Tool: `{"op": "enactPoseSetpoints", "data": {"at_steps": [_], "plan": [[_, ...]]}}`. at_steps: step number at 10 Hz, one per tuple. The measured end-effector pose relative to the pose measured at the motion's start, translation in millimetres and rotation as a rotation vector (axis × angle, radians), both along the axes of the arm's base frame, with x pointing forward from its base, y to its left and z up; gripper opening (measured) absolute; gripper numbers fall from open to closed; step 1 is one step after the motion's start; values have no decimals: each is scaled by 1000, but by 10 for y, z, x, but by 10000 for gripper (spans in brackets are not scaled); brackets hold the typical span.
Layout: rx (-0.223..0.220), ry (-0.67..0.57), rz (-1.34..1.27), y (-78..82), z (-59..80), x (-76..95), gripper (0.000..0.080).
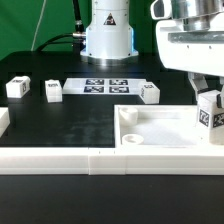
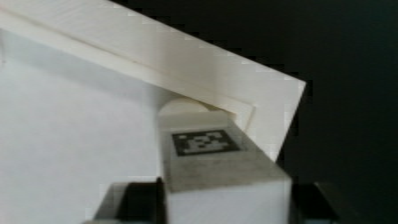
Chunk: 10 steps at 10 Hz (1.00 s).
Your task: Assemble one leg
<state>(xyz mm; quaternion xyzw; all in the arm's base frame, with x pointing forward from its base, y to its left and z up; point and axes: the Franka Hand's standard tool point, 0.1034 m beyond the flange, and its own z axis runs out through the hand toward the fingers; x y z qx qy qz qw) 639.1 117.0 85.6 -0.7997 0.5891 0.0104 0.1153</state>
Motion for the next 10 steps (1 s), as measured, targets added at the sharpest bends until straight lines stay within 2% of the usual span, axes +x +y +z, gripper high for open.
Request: {"op": "enactPoseSetpoints", "data": {"at_steps": [3,4,5,6,10], "plan": [[7,10,-43,16,-3,-4,310],[2,7,3,21,-5,-6,532],[0,8,53,30,-1,-3,532],[-6,2,120,4,-7,9,630],[-100,-71,658,11,-55,17,649]]}}
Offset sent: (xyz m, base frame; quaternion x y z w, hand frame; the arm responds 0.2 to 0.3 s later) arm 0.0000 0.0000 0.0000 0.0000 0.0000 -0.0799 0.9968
